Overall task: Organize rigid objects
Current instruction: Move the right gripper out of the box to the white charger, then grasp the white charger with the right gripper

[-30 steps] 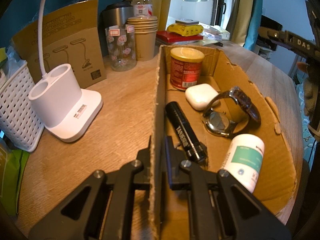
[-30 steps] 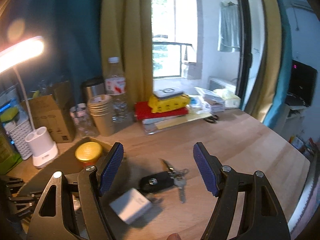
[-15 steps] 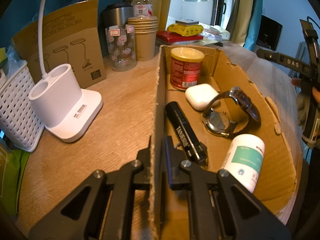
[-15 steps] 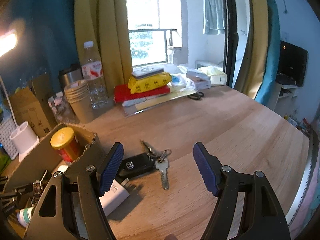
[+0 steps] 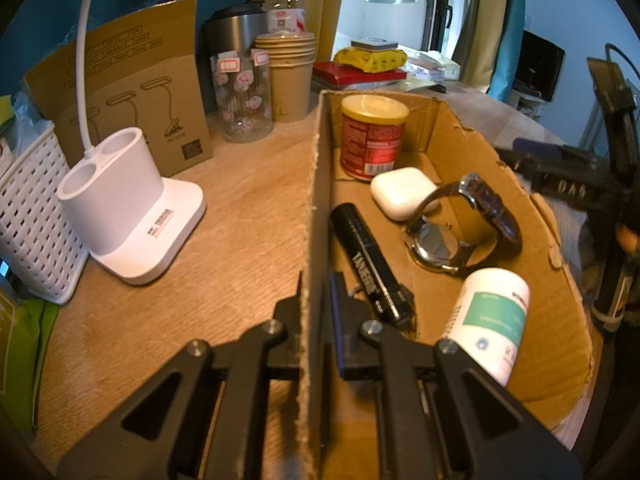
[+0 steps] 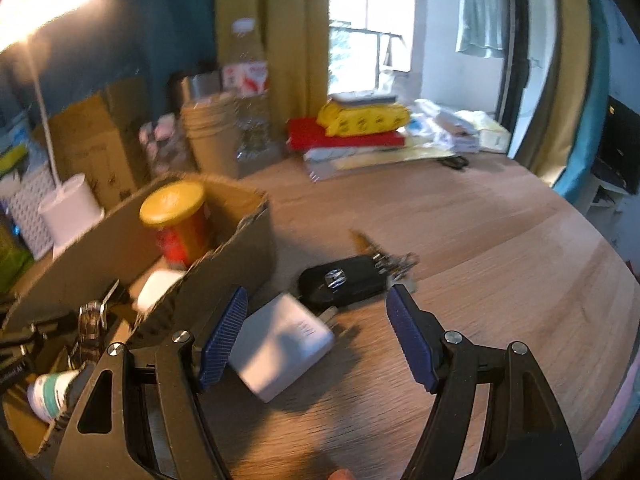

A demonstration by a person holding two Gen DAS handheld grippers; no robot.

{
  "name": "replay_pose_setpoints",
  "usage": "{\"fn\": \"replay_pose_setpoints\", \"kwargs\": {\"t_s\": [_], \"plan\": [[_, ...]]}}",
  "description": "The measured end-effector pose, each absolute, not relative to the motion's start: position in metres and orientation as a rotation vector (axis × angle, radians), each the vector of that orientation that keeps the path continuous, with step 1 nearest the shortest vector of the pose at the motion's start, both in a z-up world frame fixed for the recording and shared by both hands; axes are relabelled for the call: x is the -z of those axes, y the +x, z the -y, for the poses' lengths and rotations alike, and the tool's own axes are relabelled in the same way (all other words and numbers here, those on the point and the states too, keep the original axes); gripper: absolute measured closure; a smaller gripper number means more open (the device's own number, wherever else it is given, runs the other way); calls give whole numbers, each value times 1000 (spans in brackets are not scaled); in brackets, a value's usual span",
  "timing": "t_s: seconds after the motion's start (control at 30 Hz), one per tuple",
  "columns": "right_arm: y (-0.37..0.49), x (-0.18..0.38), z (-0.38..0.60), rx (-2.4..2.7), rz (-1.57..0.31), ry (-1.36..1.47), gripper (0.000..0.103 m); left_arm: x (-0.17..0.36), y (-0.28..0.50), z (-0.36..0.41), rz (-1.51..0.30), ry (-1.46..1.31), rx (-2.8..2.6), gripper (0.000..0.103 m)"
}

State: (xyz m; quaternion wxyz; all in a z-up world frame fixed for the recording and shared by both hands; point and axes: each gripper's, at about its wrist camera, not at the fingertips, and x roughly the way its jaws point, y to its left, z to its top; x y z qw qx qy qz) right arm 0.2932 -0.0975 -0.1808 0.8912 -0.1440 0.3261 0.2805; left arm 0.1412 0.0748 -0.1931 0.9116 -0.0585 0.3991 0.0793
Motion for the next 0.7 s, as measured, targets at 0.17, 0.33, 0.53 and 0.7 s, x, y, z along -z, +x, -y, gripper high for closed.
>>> {"fn": "replay_pose_setpoints", "kwargs": {"t_s": [0.17,0.33,0.53,0.7], "plan": [[289,189,86,-582,-696,-341,28,193,141,-75,-823,-121,-165,93],[292,192,88,-585,-720,-327,28,193,141,-75,-822,-121,-165,93],[293,196,96,-554,-756,-335,28,193,141,-75,-822,-120,-165,93],[295,198,104,-541,-781,-315,28,193,141,-75,-822,-120,-165,93]]}}
